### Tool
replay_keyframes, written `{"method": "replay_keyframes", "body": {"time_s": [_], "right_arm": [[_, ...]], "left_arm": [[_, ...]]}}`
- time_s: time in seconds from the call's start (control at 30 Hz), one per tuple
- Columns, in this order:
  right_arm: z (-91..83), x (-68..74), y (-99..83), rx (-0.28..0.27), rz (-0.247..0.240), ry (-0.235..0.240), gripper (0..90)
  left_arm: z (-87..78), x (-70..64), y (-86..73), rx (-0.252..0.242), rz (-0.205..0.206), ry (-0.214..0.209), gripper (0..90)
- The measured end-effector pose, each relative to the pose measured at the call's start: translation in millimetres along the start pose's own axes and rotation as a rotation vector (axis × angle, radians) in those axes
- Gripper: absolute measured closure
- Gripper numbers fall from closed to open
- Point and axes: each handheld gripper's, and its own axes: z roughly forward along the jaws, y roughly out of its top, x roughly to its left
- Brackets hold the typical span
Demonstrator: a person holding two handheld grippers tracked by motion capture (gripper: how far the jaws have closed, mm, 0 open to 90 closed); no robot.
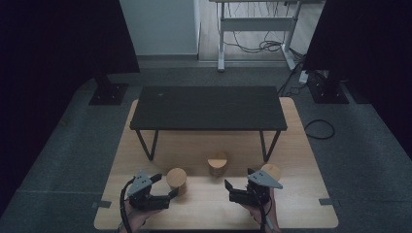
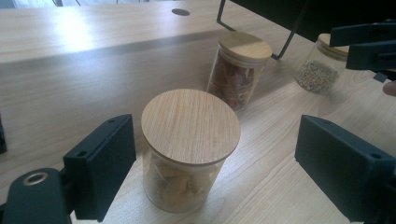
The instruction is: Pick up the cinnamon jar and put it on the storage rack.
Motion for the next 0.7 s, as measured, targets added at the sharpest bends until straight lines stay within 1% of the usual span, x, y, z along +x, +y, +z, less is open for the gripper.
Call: {"method": "replay_keyframes", "body": {"time_s": [0.1, 0.2, 0.27, 0.37, 0.4, 0.43, 0.5, 0.6, 0.63, 0.7], "right_arm": [[1.3, -0.1, -0.5, 0.008, -0.009, -0.002, 4.0], [1.8, -1.0, -1.4, 0.015, -0.007, 0.0, 4.0], [2.2, -0.3, -2.0, 0.018, -0.007, -0.003, 4.0], [4.0, 0.0, -1.3, 0.025, -0.007, 0.005, 4.0], [4.0, 0.6, -1.1, 0.025, -0.009, 0.007, 4.0], [3.5, 1.9, -1.0, 0.024, -0.014, 0.006, 3.9], [1.6, 4.0, -1.2, 0.02, -0.019, 0.003, 3.9], [-0.4, 4.3, -1.8, 0.014, -0.017, -0.001, 3.9], [-0.4, 3.8, -1.8, 0.013, -0.016, 0.0, 3.9], [0.5, 3.0, -1.3, 0.015, -0.016, -0.002, 3.9]], "left_arm": [[2.2, 0.1, 0.2, 0.008, 0.002, -0.001, 11.9], [2.2, 0.1, 0.1, 0.01, 0.003, -0.003, 11.8], [2.1, -0.1, 0.8, 0.013, 0.009, -0.002, 11.7], [0.5, -0.5, 2.3, 0.02, 0.018, -0.004, 11.5], [0.5, -0.5, 2.3, 0.02, 0.018, -0.004, 11.2], [-0.8, -3.3, 4.3, 0.027, 0.032, 0.005, 11.1], [-2.1, -4.7, 5.1, 0.025, 0.038, 0.006, 11.0], [-1.9, -4.0, 5.4, 0.027, 0.038, 0.001, 10.9], [-0.9, -5.7, 5.7, 0.031, 0.046, 0.011, 10.7], [-0.7, -6.5, 5.6, 0.03, 0.047, 0.019, 10.6]]}}
